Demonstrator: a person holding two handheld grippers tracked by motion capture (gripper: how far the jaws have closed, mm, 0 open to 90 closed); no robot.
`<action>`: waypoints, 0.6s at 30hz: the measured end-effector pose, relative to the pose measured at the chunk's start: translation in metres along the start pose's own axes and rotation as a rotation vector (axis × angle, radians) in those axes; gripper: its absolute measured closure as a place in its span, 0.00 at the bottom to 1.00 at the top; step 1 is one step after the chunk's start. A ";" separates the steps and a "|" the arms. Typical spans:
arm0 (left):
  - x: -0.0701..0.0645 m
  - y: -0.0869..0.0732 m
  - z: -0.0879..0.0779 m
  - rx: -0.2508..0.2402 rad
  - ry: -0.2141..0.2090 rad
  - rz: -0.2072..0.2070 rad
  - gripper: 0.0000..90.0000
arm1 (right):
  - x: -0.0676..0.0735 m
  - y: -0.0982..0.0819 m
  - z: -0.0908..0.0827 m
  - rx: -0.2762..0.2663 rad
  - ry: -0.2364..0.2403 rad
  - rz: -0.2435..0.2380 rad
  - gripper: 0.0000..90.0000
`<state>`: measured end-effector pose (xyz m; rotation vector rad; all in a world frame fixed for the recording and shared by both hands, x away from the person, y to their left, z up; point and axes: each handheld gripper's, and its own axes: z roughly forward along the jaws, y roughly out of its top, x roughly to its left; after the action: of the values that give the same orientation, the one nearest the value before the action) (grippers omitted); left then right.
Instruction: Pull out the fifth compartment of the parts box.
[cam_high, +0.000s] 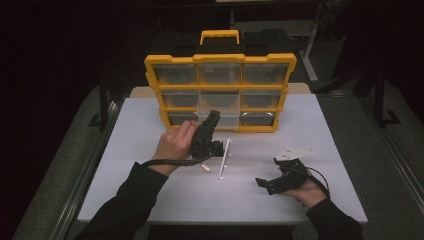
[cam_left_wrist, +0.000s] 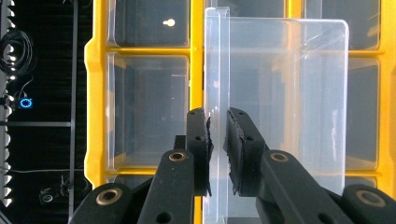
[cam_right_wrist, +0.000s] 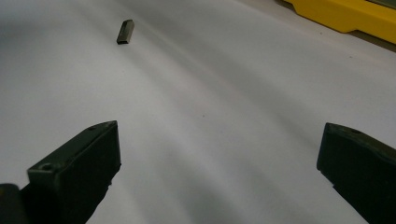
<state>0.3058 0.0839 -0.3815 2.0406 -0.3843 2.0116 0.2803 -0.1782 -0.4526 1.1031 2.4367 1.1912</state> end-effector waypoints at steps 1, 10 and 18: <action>0.000 0.000 0.000 0.000 0.000 0.000 0.88 | 0.000 0.000 0.000 0.000 0.000 0.000 0.00; -0.004 0.001 -0.004 -0.006 -0.002 -0.005 0.88 | 0.000 0.000 0.001 0.001 0.001 0.001 0.00; -0.008 0.001 -0.006 -0.008 0.007 -0.020 0.86 | 0.000 -0.001 0.001 0.002 0.000 0.002 0.00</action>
<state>0.3001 0.0850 -0.3895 2.0244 -0.3679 2.0017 0.2804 -0.1783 -0.4538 1.1062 2.4381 1.1889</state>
